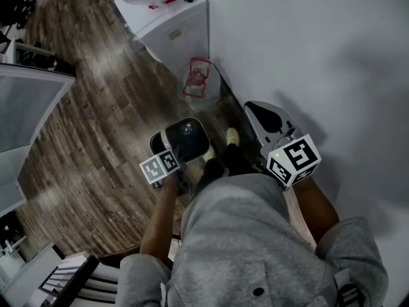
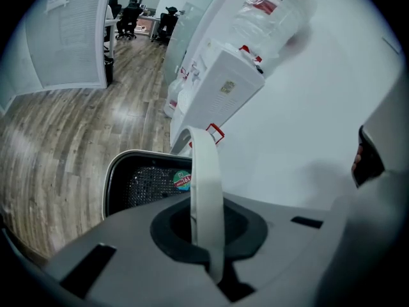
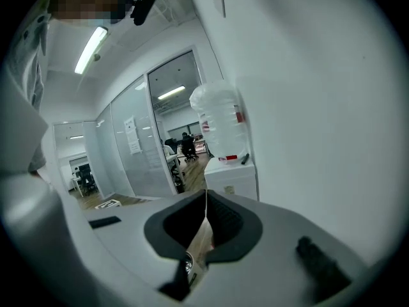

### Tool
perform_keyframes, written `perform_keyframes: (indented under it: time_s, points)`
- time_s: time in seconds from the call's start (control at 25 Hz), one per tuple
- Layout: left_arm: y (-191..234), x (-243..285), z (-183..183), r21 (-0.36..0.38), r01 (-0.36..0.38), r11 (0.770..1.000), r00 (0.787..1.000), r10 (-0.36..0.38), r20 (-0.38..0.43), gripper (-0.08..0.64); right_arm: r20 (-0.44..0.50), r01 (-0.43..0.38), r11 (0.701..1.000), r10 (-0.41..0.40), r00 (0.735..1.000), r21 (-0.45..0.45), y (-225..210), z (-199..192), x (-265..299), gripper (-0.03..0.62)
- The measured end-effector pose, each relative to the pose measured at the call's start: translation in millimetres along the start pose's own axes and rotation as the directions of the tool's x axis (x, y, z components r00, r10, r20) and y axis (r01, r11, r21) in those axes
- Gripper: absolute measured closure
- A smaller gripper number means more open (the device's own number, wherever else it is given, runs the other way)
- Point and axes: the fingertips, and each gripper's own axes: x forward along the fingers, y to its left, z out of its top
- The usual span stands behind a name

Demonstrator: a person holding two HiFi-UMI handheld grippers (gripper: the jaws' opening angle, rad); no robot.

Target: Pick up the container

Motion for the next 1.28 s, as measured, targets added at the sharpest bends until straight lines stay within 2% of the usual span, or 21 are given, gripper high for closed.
perform_keyframes:
  time_s: [0.28,0.64,0.84,1.12,1.28]
  points:
    - [-2.6,-36.1,-7.2,0.01,0.037,0.999,0.999,-0.037,0.0,0.548,0.05,0.038,0.999,-0.037,0.998,-0.025,3.8,24.1,-25.0,0.565]
    - [-2.4,-68.5,-31.9,0.039,0.072,0.997,0.997,-0.07,-0.039,0.548,0.041,0.066,0.997,-0.064,0.997,-0.033,-1.6,20.7,-49.0,0.565]
    - [-4.0,-70.9,-34.6,0.044,0.069,0.997,0.997,-0.067,-0.038,0.548,0.053,0.086,0.996,-0.084,0.995,-0.038,-7.1,22.9,-50.2,0.565]
    - [-2.0,-66.6,-35.6,0.001,0.072,0.997,0.997,-0.072,-0.022,0.546,0.068,0.099,0.995,-0.096,0.993,-0.03,-10.8,23.0,-46.5,0.565]
    - [-5.9,-63.8,-32.7,0.0,0.082,0.997,0.996,-0.082,-0.018,0.547,0.068,0.104,0.994,-0.101,0.993,-0.037,-11.4,23.8,-46.8,0.565]
